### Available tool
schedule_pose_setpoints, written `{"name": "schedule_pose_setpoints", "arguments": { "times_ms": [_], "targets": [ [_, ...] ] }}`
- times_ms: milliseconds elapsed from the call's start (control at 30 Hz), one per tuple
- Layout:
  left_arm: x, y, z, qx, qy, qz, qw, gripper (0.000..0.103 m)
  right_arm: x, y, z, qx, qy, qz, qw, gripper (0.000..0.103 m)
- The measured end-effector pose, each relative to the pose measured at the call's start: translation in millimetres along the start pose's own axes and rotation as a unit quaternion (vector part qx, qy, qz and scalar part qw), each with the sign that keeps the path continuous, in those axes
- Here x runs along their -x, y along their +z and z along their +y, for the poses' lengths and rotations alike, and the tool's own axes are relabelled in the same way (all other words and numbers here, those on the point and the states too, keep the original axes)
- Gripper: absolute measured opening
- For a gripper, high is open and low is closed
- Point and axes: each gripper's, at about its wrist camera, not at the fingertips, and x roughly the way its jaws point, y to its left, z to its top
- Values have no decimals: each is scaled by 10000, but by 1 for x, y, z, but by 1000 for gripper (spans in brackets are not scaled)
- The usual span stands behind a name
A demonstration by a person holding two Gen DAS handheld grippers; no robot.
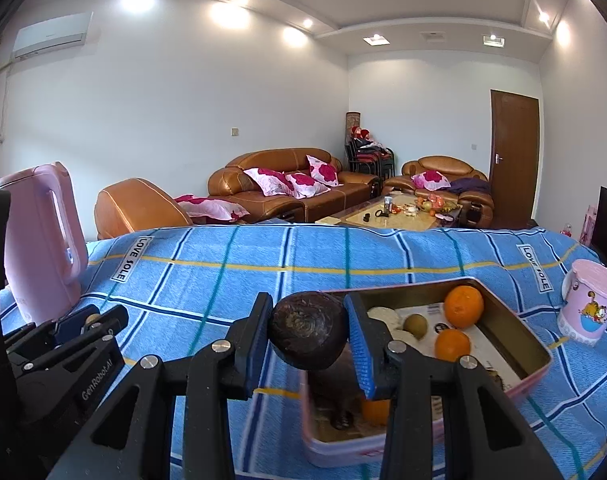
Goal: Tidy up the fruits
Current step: 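Lift both fruits and carry them over the open tin box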
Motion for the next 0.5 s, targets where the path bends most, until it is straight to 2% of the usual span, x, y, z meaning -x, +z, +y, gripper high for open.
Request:
{"name": "schedule_pose_setpoints", "arguments": {
  "times_ms": [500],
  "targets": [
    [5,-6,-51,-234,-404,91,9989,29,3,1,-57,130,-356,36,9993,39]
  ]
}}
